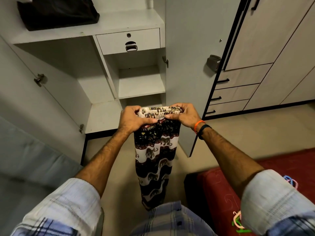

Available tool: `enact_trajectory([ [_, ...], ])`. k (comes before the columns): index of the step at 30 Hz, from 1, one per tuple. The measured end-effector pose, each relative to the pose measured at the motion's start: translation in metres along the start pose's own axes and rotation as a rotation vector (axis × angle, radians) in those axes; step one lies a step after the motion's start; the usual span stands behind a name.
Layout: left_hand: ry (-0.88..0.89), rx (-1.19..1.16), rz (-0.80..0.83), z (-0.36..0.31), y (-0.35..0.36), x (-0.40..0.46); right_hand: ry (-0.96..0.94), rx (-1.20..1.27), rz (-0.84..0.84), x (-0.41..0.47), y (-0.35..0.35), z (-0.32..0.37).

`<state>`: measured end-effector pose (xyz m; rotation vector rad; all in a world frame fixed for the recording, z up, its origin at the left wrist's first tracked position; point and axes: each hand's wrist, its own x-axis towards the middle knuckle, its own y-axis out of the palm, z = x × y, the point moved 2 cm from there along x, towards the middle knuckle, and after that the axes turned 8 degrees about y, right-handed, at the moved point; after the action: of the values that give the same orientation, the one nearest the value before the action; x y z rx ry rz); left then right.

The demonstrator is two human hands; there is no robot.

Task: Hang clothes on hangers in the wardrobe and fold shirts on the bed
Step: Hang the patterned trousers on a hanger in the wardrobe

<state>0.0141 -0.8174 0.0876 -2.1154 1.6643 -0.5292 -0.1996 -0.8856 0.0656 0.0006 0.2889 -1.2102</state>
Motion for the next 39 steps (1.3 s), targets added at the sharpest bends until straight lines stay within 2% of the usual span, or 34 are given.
enact_trajectory([
  [7, 0.015, -0.012, 0.013, 0.009, -0.006, -0.002, -0.047, -0.033, 0.067, 0.000, 0.007, 0.003],
  [13, 0.003, -0.043, 0.042, 0.012, -0.003, -0.001, -0.006, 0.134, 0.155, -0.005, 0.015, 0.002],
  [19, -0.062, -0.035, 0.177, 0.010, -0.008, 0.000, 0.036, 0.226, 0.223, -0.011, 0.022, 0.003],
  [21, -0.049, -0.007, 0.255, 0.009, -0.010, 0.002, 0.038, 0.174, 0.234, -0.011, 0.025, 0.007],
  [24, 0.001, 0.192, 0.433, 0.001, -0.011, 0.004, 0.018, 0.073, 0.255, -0.010, 0.031, 0.013],
  [27, 0.006, 0.271, 0.462, -0.006, -0.006, 0.007, -0.026, -0.010, 0.252, -0.009, 0.039, 0.019],
  [31, 0.031, 0.211, 0.495, -0.005, 0.004, 0.015, -0.040, -0.047, 0.221, -0.007, 0.040, 0.023],
  [35, -0.018, 0.128, 0.566, 0.001, 0.015, 0.015, -0.012, -0.110, 0.190, -0.003, 0.033, 0.018],
  [39, -0.097, -0.099, 0.568, 0.005, 0.033, 0.017, 0.011, -0.188, 0.093, 0.002, 0.028, 0.005],
])
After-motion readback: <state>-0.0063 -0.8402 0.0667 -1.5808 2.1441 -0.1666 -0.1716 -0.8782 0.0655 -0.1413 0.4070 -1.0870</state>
